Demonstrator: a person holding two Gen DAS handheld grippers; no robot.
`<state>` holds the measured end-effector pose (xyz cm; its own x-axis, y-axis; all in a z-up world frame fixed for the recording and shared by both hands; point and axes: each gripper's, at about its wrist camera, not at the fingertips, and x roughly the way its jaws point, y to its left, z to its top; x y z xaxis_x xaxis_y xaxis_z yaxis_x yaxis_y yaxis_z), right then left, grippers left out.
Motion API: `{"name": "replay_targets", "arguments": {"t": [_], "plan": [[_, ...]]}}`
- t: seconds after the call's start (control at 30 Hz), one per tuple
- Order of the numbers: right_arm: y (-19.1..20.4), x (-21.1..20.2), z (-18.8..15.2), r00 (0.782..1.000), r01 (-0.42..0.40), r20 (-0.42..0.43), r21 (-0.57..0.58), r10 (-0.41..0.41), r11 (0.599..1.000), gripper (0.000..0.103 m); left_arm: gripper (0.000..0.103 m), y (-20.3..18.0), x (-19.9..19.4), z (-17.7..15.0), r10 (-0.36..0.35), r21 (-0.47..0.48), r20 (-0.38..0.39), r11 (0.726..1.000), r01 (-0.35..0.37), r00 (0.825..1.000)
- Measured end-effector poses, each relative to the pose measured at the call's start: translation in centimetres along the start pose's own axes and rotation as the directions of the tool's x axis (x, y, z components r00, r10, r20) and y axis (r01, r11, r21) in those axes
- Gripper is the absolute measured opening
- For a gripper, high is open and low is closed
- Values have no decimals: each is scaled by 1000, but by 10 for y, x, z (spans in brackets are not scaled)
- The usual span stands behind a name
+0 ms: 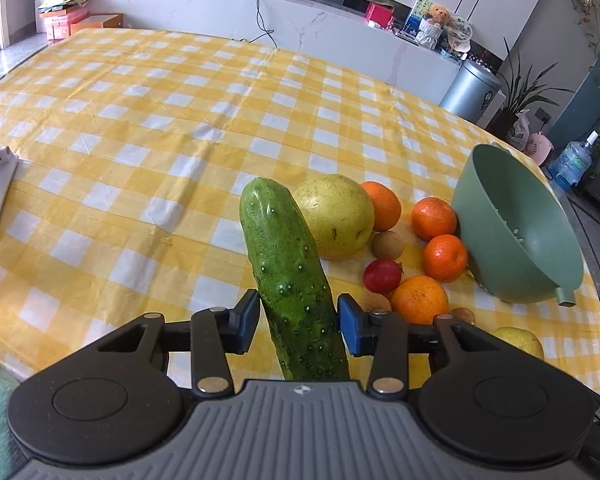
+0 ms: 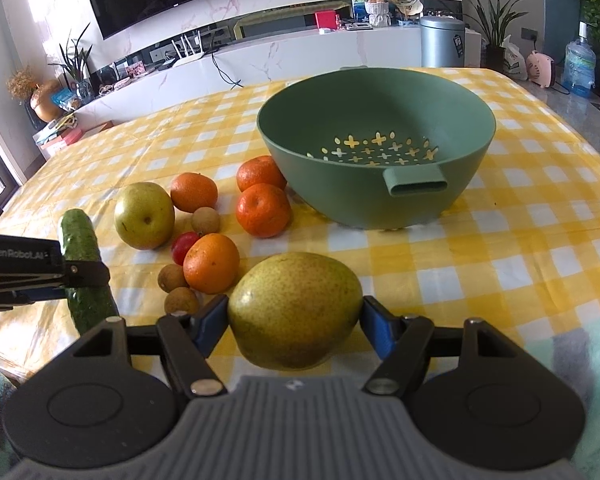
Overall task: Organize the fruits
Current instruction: 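Lift the cucumber with the left tool while the right tool carries the pear toward the bowl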
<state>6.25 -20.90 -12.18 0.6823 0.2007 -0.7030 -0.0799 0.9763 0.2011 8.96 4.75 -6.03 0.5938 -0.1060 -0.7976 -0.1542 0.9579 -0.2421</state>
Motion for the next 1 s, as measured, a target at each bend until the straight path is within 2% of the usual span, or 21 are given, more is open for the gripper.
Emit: {"name": "replay_targets", "arguments": {"t": [0.57, 0.8, 1.0], "plan": [[-9, -30, -2, 994, -74, 80, 36, 71, 997, 68, 46, -25, -37, -1, -22, 78, 86, 997, 15, 996], [-6, -46, 5, 988, -86, 127, -25, 88, 996, 68, 46, -42, -51, 8, -72, 110, 126, 992, 58, 989], [-11, -53, 21, 984, -98, 146, -51, 104, 994, 68, 46, -55, -51, 19, -136, 130, 124, 984, 120, 983]]}}
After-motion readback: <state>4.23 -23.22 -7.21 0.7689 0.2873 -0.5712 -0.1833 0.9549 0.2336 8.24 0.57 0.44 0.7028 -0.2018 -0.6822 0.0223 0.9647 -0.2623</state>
